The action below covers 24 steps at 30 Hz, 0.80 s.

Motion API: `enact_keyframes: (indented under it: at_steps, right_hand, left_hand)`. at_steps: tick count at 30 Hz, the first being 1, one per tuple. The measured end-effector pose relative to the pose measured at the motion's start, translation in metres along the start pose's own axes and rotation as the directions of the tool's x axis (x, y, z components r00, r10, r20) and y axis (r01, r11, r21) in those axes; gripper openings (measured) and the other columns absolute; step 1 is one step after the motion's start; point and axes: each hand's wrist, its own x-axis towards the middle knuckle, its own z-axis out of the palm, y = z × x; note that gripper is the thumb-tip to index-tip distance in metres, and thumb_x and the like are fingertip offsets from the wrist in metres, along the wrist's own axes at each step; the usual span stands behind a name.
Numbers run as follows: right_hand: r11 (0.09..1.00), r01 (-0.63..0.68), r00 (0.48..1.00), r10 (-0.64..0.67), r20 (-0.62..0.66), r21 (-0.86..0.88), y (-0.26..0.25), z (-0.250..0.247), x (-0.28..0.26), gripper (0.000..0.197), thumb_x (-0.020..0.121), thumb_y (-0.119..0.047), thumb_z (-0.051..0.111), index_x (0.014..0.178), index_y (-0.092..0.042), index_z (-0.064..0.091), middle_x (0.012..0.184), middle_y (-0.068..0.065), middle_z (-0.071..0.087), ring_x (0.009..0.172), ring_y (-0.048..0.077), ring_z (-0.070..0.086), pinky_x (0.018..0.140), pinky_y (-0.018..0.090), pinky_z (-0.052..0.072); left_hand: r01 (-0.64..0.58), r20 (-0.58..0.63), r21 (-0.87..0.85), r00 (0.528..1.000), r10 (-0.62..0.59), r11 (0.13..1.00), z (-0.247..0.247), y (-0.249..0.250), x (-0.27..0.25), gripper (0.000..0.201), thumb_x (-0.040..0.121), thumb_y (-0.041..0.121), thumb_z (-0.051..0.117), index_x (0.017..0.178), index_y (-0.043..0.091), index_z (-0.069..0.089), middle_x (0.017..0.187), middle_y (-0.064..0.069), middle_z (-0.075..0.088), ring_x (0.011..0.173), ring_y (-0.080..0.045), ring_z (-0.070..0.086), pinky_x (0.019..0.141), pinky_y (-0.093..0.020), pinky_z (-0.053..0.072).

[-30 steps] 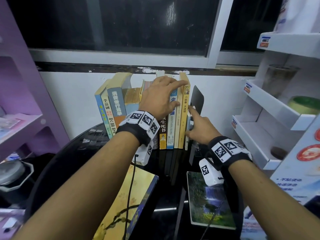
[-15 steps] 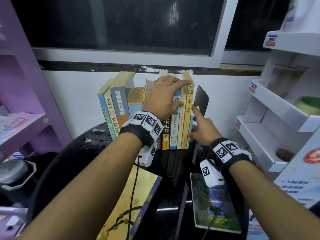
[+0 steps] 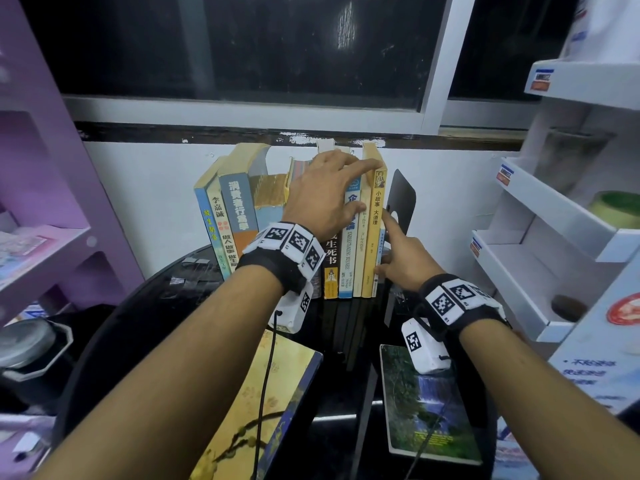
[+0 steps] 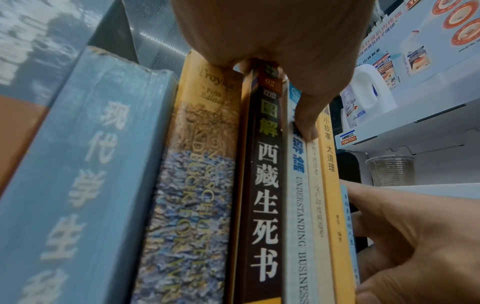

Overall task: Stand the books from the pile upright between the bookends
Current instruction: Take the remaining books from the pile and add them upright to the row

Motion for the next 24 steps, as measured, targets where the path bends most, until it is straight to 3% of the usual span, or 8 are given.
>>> enact_keyframes:
  at_steps: [3, 8, 11, 17, 20, 24]
  right_hand:
    - [1.0, -0.017, 1.0, 0.016, 0.003, 0.004, -0.001, 0.0, -0.002, 0.103, 0.087, -0.002, 0.066, 0.152, -0.04, -0.003, 0.141, 0.008, 0.052, 0.115, 0.025, 0.063, 0.086, 0.039, 0.056]
    - [1.0, -0.021, 1.0, 0.021, 0.011, -0.002, -0.005, -0.005, -0.008, 0.101, 0.088, -0.004, 0.066, 0.153, -0.036, -0.005, 0.142, 0.008, 0.051, 0.114, 0.024, 0.064, 0.085, 0.038, 0.056]
    - [1.0, -0.016, 1.0, 0.016, 0.007, -0.002, -0.009, -0.009, -0.016, 0.094, 0.088, -0.007, 0.066, 0.153, -0.033, 0.003, 0.14, 0.007, 0.053, 0.109, 0.022, 0.066, 0.079, 0.033, 0.058]
    - [0.997, -0.048, 0.999, 0.049, -0.001, -0.063, -0.014, -0.023, -0.037, 0.088, 0.088, -0.02, 0.069, 0.153, -0.026, 0.01, 0.143, 0.01, 0.05, 0.12, 0.027, 0.058, 0.097, 0.034, 0.046]
    - [0.99, -0.068, 0.996, 0.075, 0.049, -0.127, -0.015, -0.029, -0.052, 0.08, 0.087, -0.023, 0.07, 0.151, -0.021, 0.021, 0.142, 0.01, 0.051, 0.12, 0.027, 0.056, 0.096, 0.028, 0.042]
    - [0.972, -0.094, 0.983, 0.125, 0.137, -0.217, -0.015, -0.034, -0.072, 0.067, 0.085, -0.026, 0.072, 0.143, -0.02, 0.038, 0.141, 0.007, 0.053, 0.123, 0.022, 0.054, 0.1, 0.029, 0.039]
  left_hand:
    - [-0.006, 0.004, -0.007, 1.0, 0.006, 1.0, 0.0, -0.001, 0.0, 0.063, 0.081, 0.041, 0.069, 0.136, 0.045, 0.04, 0.128, 0.01, 0.052, 0.125, -0.015, 0.041, 0.097, -0.041, 0.044]
    - [-0.017, 0.031, -0.021, 0.999, 0.017, 1.0, -0.002, -0.001, 0.001, 0.066, 0.079, 0.042, 0.071, 0.137, 0.044, 0.04, 0.131, 0.009, 0.05, 0.128, -0.016, 0.039, 0.102, -0.042, 0.04]
    - [-0.024, 0.045, -0.051, 0.999, 0.027, 0.998, -0.005, 0.0, -0.001, 0.065, 0.08, 0.037, 0.07, 0.138, 0.04, 0.041, 0.131, 0.006, 0.05, 0.127, -0.017, 0.039, 0.104, -0.04, 0.038]
    - [-0.008, -0.006, -0.081, 1.0, 0.007, 0.997, -0.011, 0.004, -0.017, 0.061, 0.079, 0.027, 0.069, 0.136, 0.031, 0.047, 0.136, 0.003, 0.046, 0.128, -0.018, 0.038, 0.109, -0.042, 0.034]
    - [0.009, -0.019, -0.102, 1.0, -0.011, 0.995, -0.018, 0.013, -0.03, 0.058, 0.08, 0.025, 0.069, 0.134, 0.028, 0.049, 0.141, 0.0, 0.042, 0.133, -0.019, 0.034, 0.113, -0.04, 0.03]
    - [0.031, -0.047, -0.119, 0.998, -0.037, 0.992, -0.023, 0.028, -0.052, 0.054, 0.078, 0.022, 0.07, 0.13, 0.028, 0.053, 0.142, 0.0, 0.041, 0.134, -0.02, 0.034, 0.113, -0.044, 0.029]
